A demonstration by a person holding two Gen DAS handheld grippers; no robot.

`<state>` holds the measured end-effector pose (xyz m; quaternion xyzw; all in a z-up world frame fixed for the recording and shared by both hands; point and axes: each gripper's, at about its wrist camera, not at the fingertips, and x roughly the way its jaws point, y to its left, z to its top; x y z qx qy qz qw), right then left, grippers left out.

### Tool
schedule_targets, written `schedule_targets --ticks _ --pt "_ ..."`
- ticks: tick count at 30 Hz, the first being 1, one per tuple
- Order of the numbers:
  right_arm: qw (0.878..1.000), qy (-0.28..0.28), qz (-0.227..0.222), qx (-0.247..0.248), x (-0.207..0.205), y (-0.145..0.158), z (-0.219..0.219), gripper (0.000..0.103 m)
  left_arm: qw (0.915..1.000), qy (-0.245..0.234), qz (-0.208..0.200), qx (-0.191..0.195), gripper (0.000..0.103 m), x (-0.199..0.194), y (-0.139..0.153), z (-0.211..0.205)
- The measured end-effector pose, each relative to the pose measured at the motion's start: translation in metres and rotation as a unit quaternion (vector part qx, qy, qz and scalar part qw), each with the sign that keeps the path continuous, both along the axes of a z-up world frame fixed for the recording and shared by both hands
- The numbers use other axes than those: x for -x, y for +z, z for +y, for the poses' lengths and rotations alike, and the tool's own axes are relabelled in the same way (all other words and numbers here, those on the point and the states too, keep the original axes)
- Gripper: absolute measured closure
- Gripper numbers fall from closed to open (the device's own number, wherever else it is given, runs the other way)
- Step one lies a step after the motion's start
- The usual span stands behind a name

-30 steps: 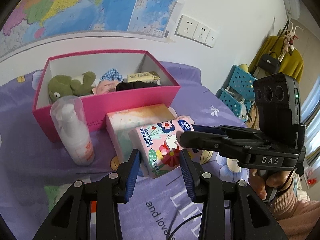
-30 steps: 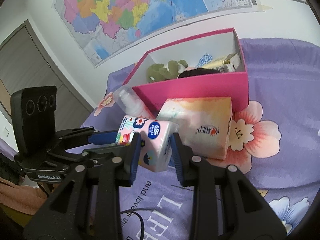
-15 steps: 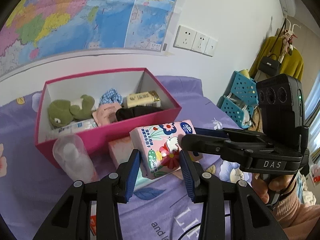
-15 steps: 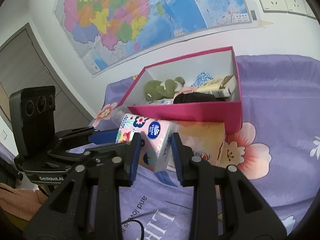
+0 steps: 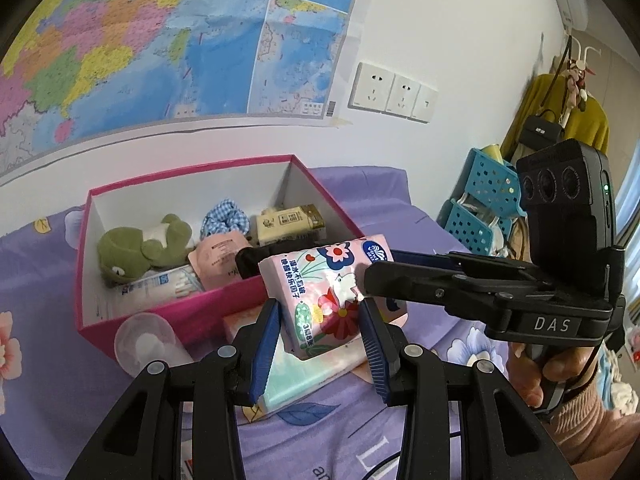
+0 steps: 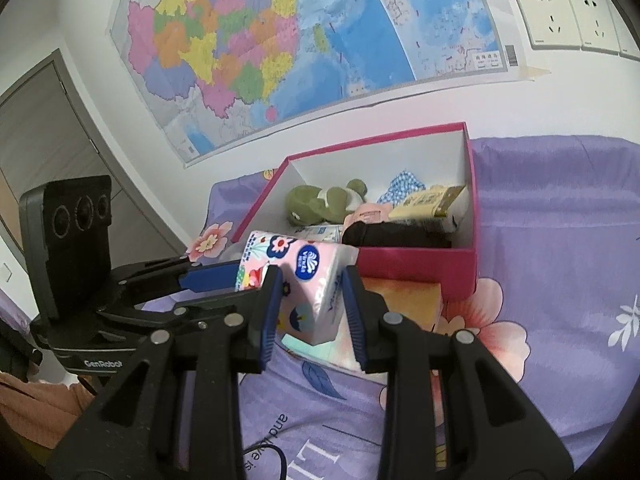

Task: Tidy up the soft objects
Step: 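Carry the pink floral pack over the pink box with the right tool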

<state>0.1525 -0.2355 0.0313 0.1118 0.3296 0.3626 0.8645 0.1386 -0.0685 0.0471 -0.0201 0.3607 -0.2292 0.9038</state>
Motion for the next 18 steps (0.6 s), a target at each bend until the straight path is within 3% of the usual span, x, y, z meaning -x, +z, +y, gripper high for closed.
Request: schedule_targets --ticks 18 --pt "1.0 -0.004 -0.01 0.006 -0.026 0.009 0.004 0.069 0.9999 0.004 0.006 0.012 0.063 -0.029 0.006 0.006"
